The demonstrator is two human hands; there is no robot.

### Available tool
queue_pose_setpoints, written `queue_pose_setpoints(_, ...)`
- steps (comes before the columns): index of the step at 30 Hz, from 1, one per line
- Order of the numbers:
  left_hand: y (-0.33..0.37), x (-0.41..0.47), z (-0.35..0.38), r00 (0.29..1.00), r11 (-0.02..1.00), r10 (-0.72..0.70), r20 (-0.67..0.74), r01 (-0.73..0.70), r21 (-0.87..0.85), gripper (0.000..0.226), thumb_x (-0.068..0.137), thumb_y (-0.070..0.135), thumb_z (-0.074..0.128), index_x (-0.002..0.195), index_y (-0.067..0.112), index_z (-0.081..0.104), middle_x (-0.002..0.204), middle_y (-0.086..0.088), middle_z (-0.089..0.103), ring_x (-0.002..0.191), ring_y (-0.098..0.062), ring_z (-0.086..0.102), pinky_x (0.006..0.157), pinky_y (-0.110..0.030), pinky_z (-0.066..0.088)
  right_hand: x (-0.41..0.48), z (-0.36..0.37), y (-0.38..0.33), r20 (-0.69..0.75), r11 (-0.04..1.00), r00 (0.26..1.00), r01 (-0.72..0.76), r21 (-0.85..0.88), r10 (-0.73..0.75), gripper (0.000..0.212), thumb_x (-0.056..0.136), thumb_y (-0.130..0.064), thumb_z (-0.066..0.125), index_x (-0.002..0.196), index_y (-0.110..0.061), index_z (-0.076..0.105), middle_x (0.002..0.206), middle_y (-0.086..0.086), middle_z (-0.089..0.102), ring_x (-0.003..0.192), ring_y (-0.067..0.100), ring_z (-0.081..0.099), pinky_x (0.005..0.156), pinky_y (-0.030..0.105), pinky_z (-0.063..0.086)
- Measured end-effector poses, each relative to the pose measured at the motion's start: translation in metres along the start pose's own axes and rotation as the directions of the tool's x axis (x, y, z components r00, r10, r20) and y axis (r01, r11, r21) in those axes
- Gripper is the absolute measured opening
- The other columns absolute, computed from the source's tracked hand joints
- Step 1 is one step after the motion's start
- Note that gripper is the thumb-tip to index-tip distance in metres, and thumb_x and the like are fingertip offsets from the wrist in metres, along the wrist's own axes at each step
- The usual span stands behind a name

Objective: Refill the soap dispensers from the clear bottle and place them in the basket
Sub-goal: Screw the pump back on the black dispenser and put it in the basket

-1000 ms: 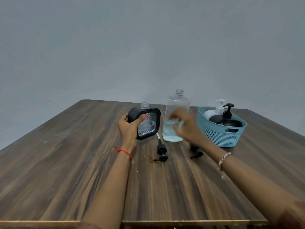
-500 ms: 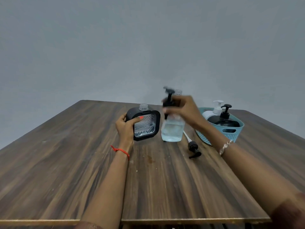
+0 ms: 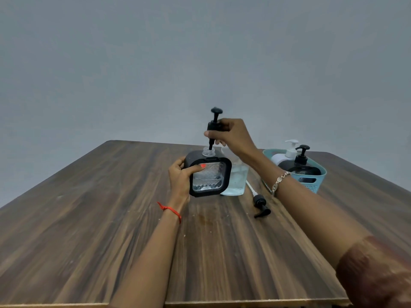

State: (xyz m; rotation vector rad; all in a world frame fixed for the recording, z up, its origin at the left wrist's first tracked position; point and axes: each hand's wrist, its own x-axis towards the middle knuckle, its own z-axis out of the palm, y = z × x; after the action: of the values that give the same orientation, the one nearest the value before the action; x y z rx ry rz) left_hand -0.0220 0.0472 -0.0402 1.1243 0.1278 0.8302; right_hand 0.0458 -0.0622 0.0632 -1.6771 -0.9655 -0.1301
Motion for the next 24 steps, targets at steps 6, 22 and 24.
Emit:
queue_pose_setpoints(6, 0.003, -0.002, 0.002, 1.000, 1.000, -0.001, -0.008, 0.001, 0.002, 0.024, 0.067, -0.011, 0.068, 0.086, 0.003, 0.064, 0.077, -0.009, 0.067, 0.060, -0.015, 0.066, 0.054, -0.024, 0.054, -0.024, 0.017, 0.025, -0.027, 0.978, 0.999, -0.043, -0.206, 0.038, 0.030, 0.071, -0.030, 0.079, 0.083, -0.004, 0.070, 0.077, 0.011, 0.069, 0.067, 0.017, 0.062, 0.061, 0.018, 0.043)
queue_pose_setpoints(22, 0.002, -0.002, 0.003, 1.000, 1.000, -0.021, -0.016, 0.021, 0.005, 0.025, 0.066, -0.012, 0.068, 0.083, 0.006, 0.064, 0.077, -0.009, 0.067, 0.063, -0.020, 0.065, 0.057, -0.027, 0.056, -0.037, 0.010, 0.024, -0.259, 0.986, 0.961, -0.057, 0.155, 0.096, 0.028, 0.082, 0.007, 0.049, 0.105, -0.002, 0.061, 0.062, 0.005, 0.065, 0.052, -0.004, 0.060, 0.057, 0.003, 0.045)
queue_pose_setpoints(24, 0.002, -0.001, 0.001, 0.999, 1.000, -0.023, -0.025, 0.023, 0.004, 0.024, 0.066, -0.011, 0.068, 0.083, 0.005, 0.064, 0.077, -0.010, 0.067, 0.064, -0.020, 0.065, 0.057, -0.027, 0.055, -0.036, 0.008, 0.026, -0.297, 0.981, 0.948, -0.064, 0.181, 0.116, 0.030, 0.079, 0.010, 0.045, 0.101, -0.002, 0.062, 0.049, -0.002, 0.060, 0.051, 0.001, 0.058, 0.058, 0.006, 0.046)
